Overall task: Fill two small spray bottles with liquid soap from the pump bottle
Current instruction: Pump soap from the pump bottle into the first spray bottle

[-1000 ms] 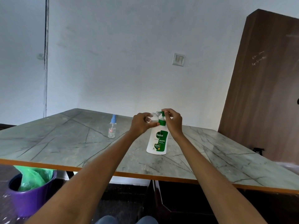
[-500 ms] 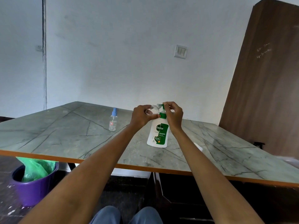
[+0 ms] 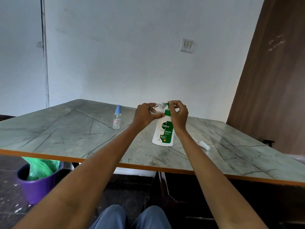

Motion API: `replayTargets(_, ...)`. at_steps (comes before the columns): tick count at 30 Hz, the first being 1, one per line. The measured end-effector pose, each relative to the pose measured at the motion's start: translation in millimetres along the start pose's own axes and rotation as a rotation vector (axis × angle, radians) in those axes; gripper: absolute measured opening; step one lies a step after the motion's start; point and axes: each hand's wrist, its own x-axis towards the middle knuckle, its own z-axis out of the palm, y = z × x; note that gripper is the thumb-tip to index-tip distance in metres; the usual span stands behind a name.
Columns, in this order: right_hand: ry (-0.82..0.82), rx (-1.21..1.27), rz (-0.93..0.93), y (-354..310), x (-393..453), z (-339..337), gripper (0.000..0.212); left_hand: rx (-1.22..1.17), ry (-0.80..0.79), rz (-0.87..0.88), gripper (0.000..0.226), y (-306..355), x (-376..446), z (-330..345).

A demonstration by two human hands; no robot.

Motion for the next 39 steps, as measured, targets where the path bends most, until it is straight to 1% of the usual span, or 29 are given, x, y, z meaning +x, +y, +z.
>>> replayTargets(5, -0.023, 0.026, 0.041, -4, 1, -3, 0.009, 0.035, -0.015, 0.003, 0.058, 2, 4, -6)
replayTargets(11, 0.0, 0.037, 0.07, -7, 6, -3, 0.009, 0.072, -0.024, 0.01, 0.059, 5, 9, -6)
replayTargets(18, 0.08, -0.008, -0.006, -7, 7, 1, 0.012, 0.041, -0.022, 0.015, 0.058, 4, 8, -6)
replayTargets(24, 0.113, -0.021, -0.05, 4, 6, 6, 0.011, 0.007, -0.039, 0.008, 0.057, 1, 5, -6)
replayTargets(32, 0.076, 0.001, 0.026, -1, 2, 2, 0.01, 0.004, -0.041, 0.009, 0.053, 0, 4, -6)
replayTargets(34, 0.079, 0.001, 0.049, -2, 5, 2, 0.01, 0.008, -0.038, 0.009, 0.05, 2, 8, -8)
replayTargets(37, 0.086, 0.008, 0.059, -2, 8, 3, 0.011, 0.045, -0.055, 0.019, 0.037, 6, 13, -8)
replayTargets(39, 0.09, 0.013, 0.047, -1, 9, 3, 0.013, 0.058, -0.061, 0.006, 0.033, 7, 15, -7)
